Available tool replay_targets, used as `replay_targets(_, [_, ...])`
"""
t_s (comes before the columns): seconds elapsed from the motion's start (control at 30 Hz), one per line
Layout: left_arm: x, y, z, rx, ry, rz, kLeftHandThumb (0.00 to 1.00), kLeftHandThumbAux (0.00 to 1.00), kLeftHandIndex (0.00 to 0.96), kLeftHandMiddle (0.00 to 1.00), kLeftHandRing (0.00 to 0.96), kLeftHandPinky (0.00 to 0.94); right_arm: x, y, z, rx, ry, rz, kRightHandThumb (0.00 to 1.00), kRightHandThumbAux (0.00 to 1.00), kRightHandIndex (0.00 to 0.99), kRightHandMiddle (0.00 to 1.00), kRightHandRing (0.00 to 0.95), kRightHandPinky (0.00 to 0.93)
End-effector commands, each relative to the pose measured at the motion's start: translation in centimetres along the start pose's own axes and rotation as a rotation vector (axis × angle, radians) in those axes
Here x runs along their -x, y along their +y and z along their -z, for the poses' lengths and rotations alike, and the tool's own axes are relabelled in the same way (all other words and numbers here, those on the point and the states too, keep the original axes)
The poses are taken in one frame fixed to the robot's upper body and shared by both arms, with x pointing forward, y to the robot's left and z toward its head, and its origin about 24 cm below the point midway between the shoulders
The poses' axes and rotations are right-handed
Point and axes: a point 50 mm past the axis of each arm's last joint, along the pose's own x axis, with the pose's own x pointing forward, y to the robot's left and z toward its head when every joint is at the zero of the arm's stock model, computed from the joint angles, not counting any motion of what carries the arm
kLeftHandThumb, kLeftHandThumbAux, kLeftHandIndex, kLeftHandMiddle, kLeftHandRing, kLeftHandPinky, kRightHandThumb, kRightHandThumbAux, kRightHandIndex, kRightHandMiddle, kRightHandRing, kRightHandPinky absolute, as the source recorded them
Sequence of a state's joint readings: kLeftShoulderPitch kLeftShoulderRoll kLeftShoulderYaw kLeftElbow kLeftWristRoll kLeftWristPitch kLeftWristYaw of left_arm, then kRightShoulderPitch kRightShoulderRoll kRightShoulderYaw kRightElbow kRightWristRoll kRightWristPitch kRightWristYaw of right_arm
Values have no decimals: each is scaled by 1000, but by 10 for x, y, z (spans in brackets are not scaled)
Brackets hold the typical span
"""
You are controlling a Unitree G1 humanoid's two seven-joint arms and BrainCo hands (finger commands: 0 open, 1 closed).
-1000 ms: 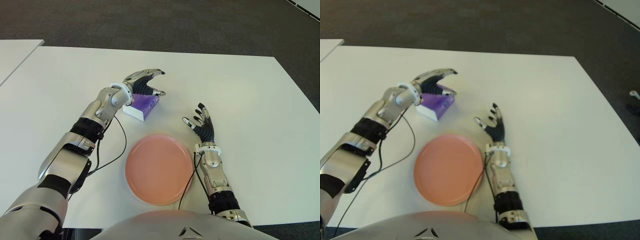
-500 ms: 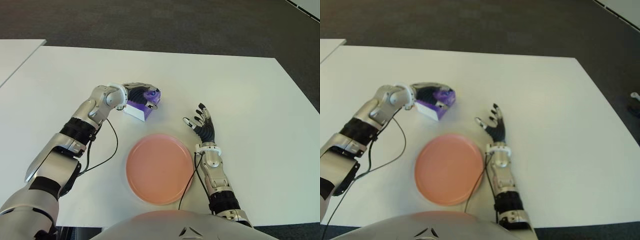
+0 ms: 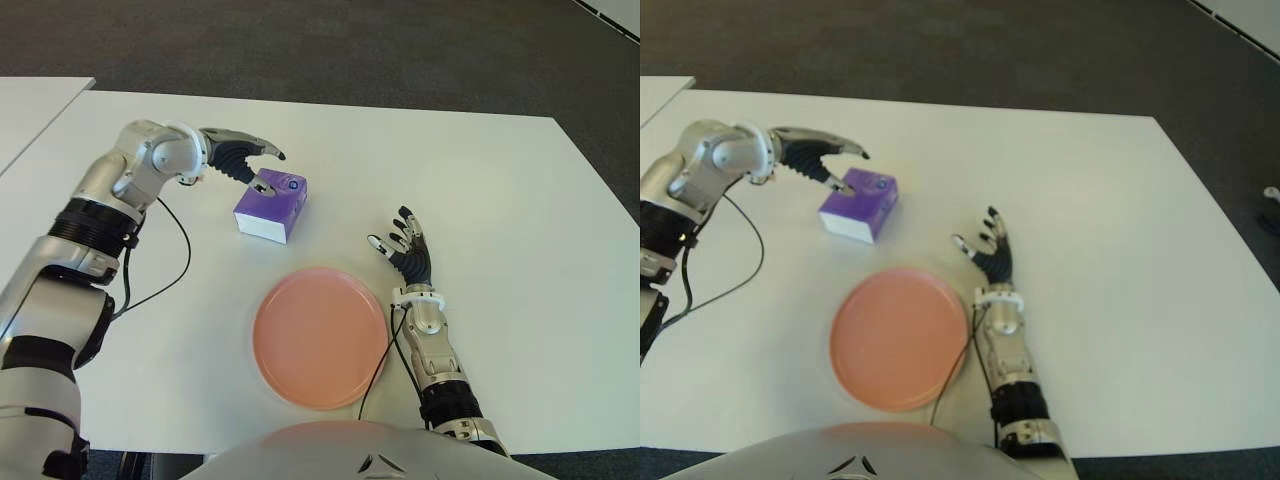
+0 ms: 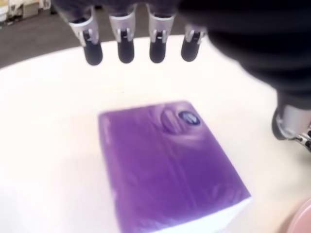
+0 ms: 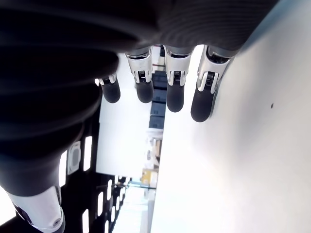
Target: Put the tissue paper into the plate.
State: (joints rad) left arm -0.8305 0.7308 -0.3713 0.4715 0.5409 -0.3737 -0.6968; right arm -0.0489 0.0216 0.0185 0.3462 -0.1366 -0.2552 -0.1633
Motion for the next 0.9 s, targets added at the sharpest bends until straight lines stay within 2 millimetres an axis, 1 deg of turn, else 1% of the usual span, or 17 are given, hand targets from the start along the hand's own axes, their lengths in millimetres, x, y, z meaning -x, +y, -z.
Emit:
replay_targets(0.03, [5, 3, -4, -60, -14, -11, 0, 397, 0, 0, 0, 0, 12, -2, 25, 7, 127, -6, 161, 700, 0, 74, 100, 138])
replay_targets(0.17, [6, 3, 0, -95, 26, -74, 0, 413, 0, 0, 0, 0, 11, -2, 25, 12, 124, -14, 154, 700, 0, 71, 97, 134])
replay_targets(0.2, [6, 0, 4, -108, 44, -111, 0, 416, 0, 0, 0, 0, 11, -2, 25, 13, 124, -15, 151, 700, 0, 71, 97, 133])
replay_targets(0.4, [0, -10, 18, -200, 102, -277, 57, 418, 0, 0, 0, 0, 11, -2, 25, 17, 126, -18, 137, 699, 0, 70, 99, 142])
replay_targets(0.53, [-1, -12, 20, -237, 98, -335, 83, 400, 0, 0, 0, 0, 11, -1, 25, 20, 128, -18, 135, 699, 0, 70, 99, 139])
replay_targets(0.63, [-2, -11, 21, -255, 87, -368, 113, 381, 0, 0, 0, 0, 11, -2, 24, 22, 129, -19, 134, 698, 0, 68, 96, 132])
replay_targets(0.7, [-2, -11, 22, -272, 78, -389, 174, 337, 0, 0, 0, 0, 11, -2, 24, 23, 129, -21, 134, 699, 0, 67, 94, 132])
replay_targets(0.77, [-2, -11, 23, -306, 69, -412, 210, 304, 0, 0, 0, 0, 12, -2, 24, 24, 129, -23, 134, 701, 0, 67, 94, 132])
replay_targets(0.9, [-2, -12, 24, -371, 41, -447, 252, 249, 0, 0, 0, 0, 12, -1, 24, 23, 130, -22, 137, 707, 0, 65, 89, 122])
